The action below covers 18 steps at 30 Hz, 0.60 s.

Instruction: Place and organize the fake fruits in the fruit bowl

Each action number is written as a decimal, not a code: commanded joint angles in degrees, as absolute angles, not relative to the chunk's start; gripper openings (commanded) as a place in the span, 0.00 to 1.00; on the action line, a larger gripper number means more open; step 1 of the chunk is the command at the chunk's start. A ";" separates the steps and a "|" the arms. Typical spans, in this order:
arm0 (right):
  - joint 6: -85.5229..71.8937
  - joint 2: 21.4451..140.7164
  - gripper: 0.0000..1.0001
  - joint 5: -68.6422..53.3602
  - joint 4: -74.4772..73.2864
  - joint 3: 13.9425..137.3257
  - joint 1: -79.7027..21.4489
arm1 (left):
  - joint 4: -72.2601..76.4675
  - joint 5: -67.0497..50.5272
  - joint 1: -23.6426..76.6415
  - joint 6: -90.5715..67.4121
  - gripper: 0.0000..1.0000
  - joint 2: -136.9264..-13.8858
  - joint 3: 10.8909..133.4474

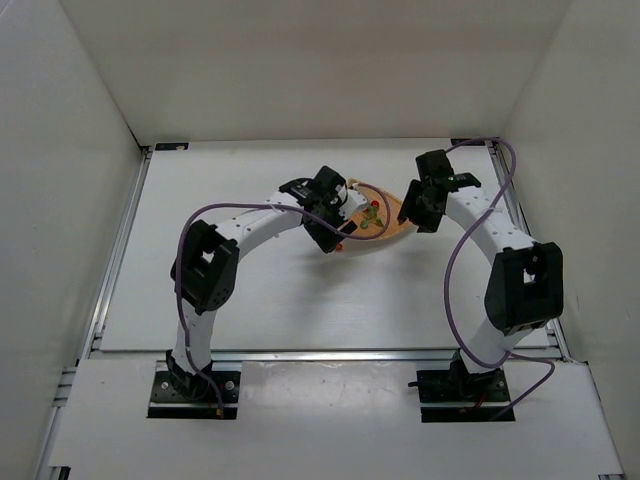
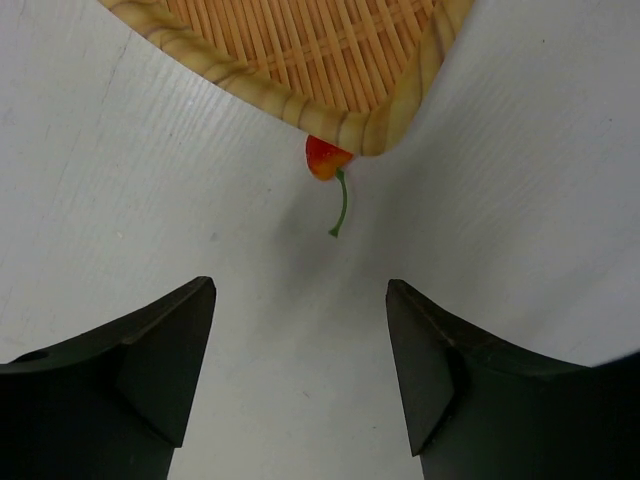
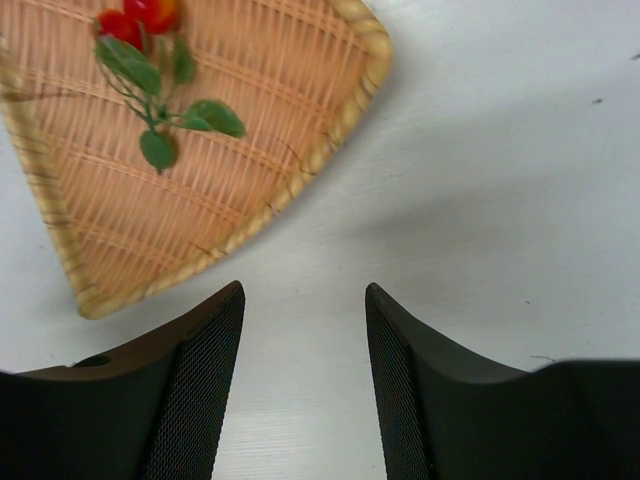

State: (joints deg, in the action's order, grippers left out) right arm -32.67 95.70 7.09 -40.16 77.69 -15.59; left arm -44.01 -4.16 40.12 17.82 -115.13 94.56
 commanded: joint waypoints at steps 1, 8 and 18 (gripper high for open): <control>-32.70 92.72 0.56 7.12 -38.85 76.11 -14.24 | -42.89 -7.20 40.25 16.70 0.79 -114.52 97.65; -32.17 92.20 0.56 7.73 -38.85 75.59 -12.57 | -42.89 -8.61 40.25 15.03 0.71 -119.26 98.79; -32.17 91.67 0.55 8.26 -38.85 73.83 -12.04 | -42.36 -8.61 40.25 13.27 0.58 -122.70 102.39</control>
